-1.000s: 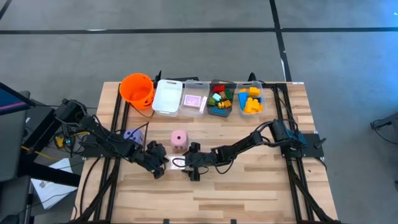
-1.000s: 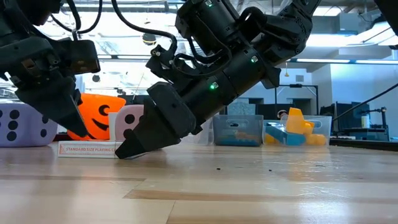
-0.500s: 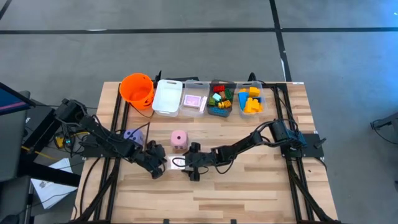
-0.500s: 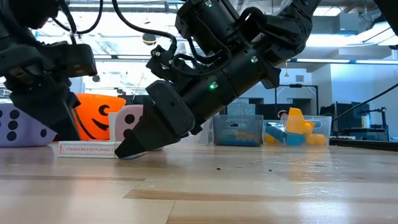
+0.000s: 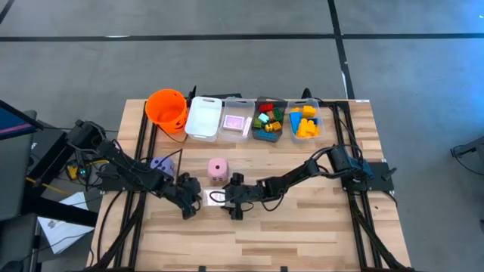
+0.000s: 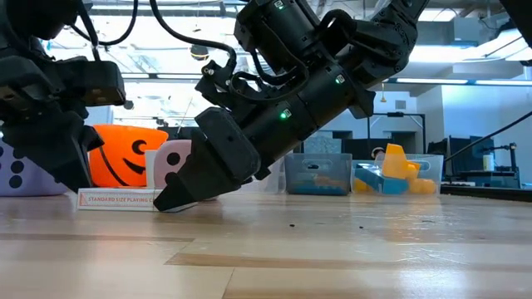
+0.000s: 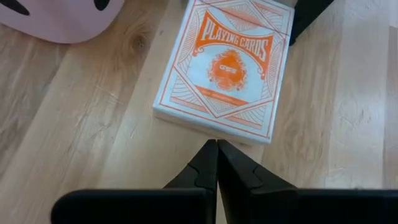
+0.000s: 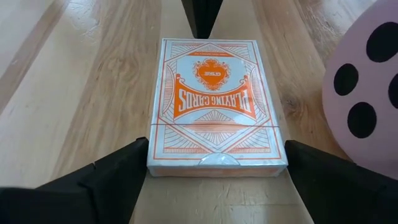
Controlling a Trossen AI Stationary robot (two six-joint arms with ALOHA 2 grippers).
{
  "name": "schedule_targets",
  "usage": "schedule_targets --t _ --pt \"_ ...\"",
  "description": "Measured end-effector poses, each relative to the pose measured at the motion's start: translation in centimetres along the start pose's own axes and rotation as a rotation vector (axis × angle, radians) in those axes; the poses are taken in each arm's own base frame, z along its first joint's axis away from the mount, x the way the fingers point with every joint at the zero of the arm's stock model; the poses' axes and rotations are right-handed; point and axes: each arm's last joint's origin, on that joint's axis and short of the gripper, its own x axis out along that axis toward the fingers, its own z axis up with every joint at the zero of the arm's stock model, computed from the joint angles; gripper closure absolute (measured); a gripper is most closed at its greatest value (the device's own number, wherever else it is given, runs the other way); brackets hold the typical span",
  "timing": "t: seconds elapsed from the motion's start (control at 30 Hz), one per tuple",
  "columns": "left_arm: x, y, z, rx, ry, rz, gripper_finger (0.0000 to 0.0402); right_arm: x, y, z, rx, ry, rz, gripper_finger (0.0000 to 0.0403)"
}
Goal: Pick & Place Toys
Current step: Put the orange game card into the left transparent bin
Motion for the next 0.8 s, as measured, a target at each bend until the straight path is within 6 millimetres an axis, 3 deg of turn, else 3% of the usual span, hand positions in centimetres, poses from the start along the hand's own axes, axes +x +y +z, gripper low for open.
schedule_targets --t 0.27,0.57,0.8 --pt "0.4 0.3 0.2 -0.015 0.002 0.018 0.0402 0.0 0.0 0.0 0.000 0.000 0.000 0.0037" --pt "2.4 0.1 0.1 -0.025 -0.012 0.035 0.0401 0.0 0.0 0.0 0.000 0.000 0.000 0.0037" --pt "2.2 -0.1 0.4 -0.010 -0.054 0.006 0.0401 0.0 0.0 0.0 0.001 0.000 -0.001 0.0037"
